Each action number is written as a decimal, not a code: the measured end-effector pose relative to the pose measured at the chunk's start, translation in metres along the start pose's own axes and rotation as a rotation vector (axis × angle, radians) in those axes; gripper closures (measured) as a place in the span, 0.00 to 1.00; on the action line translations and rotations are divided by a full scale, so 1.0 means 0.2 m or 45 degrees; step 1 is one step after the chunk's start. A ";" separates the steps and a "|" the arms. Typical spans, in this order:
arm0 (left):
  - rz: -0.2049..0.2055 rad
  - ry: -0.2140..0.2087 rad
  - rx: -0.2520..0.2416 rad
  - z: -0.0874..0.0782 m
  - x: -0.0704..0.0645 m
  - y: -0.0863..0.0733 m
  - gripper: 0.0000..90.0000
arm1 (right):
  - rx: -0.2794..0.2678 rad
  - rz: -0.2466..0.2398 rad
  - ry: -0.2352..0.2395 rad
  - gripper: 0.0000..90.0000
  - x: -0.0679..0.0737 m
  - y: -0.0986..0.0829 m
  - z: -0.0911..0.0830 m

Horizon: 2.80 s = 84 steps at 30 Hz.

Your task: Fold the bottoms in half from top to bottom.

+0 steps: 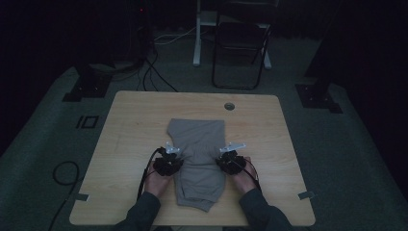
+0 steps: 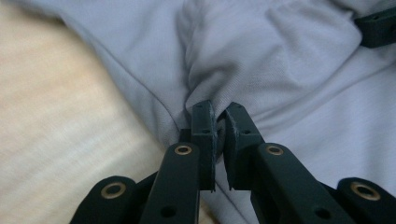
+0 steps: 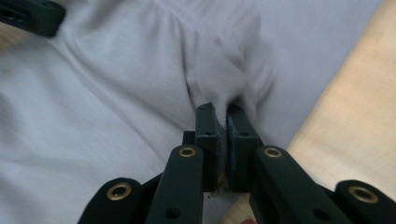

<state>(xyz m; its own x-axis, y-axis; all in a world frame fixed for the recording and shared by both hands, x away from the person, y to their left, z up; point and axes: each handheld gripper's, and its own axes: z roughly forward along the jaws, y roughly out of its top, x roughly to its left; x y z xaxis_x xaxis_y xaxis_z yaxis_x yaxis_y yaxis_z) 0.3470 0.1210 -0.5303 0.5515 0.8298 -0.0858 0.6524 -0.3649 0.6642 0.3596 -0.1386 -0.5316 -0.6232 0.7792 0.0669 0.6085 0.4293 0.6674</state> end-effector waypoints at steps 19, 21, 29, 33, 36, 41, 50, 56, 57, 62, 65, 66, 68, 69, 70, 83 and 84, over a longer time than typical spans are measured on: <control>-0.043 0.071 -0.122 0.04 0.07 0.29 0.95 | -0.125 0.093 -0.090 0.95 -0.20 0.22 0.08; -0.031 0.063 -0.146 0.00 0.05 0.29 0.95 | -0.178 0.077 -0.082 0.95 -0.18 0.24 0.00; -0.015 0.019 -0.076 0.00 -0.01 0.11 0.93 | -0.134 -0.005 -0.061 0.95 -0.08 0.10 -0.09; -0.029 0.000 -0.045 0.07 0.01 0.07 0.87 | -0.058 0.024 -0.045 0.93 -0.10 0.01 0.02; -0.041 -0.013 -0.057 0.03 0.03 0.08 0.78 | -0.046 0.039 -0.046 0.80 -0.11 0.02 0.01; -0.048 -0.033 -0.129 -0.07 0.06 0.10 0.69 | -0.090 0.041 -0.042 0.70 -0.13 0.05 -0.05; -0.075 0.037 -0.158 -0.07 0.16 0.24 0.66 | -0.191 0.076 -0.064 0.66 -0.19 0.17 -0.11; -0.066 0.072 -0.069 0.09 0.19 0.34 0.66 | -0.092 0.132 -0.133 0.71 -0.28 0.27 0.04; -0.056 0.078 -0.047 0.11 0.19 0.34 0.66 | -0.082 0.132 -0.139 0.71 -0.29 0.27 0.06; -0.026 0.106 0.043 0.21 0.16 0.34 0.66 | 0.003 0.117 -0.159 0.74 -0.30 0.28 0.16; -0.019 0.117 0.053 0.22 0.15 0.32 0.65 | 0.037 0.078 -0.146 0.74 -0.28 0.26 0.18; -0.022 0.115 0.050 0.22 0.14 0.32 0.65 | 0.035 0.070 -0.137 0.74 -0.28 0.25 0.18; -0.013 0.108 0.043 0.20 0.13 0.31 0.64 | 0.032 0.067 -0.124 0.73 -0.27 0.25 0.18; -0.009 0.103 0.037 0.19 0.13 0.31 0.64 | 0.029 0.069 -0.115 0.73 -0.27 0.24 0.17; -0.004 0.095 0.029 0.18 0.12 0.31 0.64 | 0.025 0.067 -0.103 0.71 -0.27 0.24 0.16; 0.040 0.011 -0.047 0.06 0.02 0.19 0.63 | -0.012 0.067 0.066 0.70 -0.24 0.18 0.07; 0.040 0.001 -0.052 0.06 0.01 0.18 0.62 | -0.014 0.066 0.076 0.70 -0.24 0.17 0.06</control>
<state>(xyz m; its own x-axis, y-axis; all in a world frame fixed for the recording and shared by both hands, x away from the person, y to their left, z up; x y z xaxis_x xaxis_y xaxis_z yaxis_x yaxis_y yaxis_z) 0.3780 0.1056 -0.5147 0.5708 0.8185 -0.0643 0.6130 -0.3728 0.6965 0.4165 -0.1558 -0.5210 -0.6196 0.7713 0.1453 0.6351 0.3839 0.6702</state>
